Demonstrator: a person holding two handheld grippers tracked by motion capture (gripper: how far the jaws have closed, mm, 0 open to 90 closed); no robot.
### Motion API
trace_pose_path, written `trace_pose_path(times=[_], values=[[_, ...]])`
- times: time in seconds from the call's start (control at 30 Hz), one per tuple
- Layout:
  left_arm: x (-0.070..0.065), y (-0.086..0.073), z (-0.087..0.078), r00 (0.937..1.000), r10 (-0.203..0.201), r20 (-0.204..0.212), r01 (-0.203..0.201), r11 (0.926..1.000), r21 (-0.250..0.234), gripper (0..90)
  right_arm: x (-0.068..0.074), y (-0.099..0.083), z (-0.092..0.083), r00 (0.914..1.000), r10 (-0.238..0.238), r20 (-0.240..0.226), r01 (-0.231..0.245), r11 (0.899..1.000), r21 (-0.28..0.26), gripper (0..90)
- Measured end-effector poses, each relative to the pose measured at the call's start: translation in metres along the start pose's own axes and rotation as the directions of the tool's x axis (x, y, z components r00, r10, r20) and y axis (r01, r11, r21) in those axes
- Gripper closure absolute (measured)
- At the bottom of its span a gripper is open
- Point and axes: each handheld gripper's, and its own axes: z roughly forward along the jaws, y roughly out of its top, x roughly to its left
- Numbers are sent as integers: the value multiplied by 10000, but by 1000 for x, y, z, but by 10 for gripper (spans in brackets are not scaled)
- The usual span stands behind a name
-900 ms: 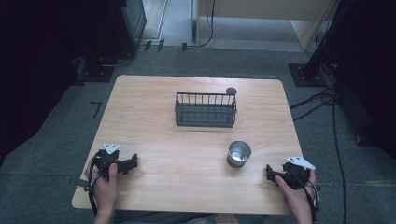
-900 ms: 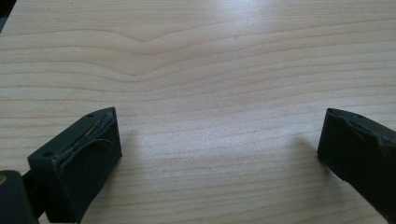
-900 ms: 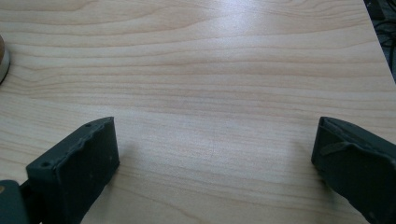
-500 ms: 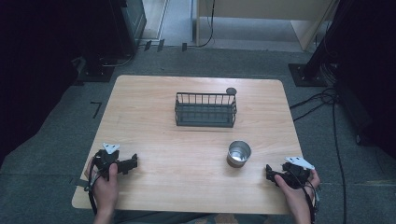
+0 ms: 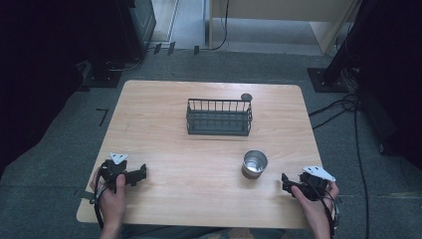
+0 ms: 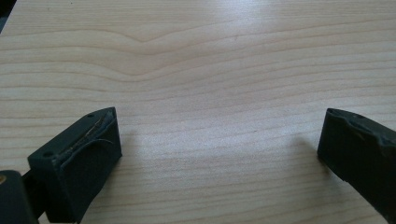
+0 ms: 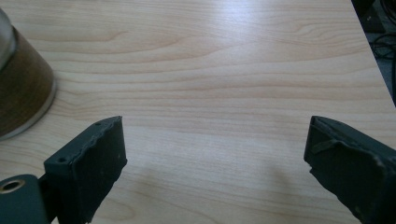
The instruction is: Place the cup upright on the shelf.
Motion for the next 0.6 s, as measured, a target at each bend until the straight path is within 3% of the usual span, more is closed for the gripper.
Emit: trace_pose_path(times=[0.37, 0.6], values=[[0, 0, 0, 10000, 3, 3, -3, 10000, 5, 0, 9, 6, -6, 9995, -84, -321, 75, 9996, -272, 57], [0, 0, 0, 10000, 2, 2, -2, 10000, 1, 0, 24, 12, -12, 9962, -428, -753, 397, 9983, -422, 57]])
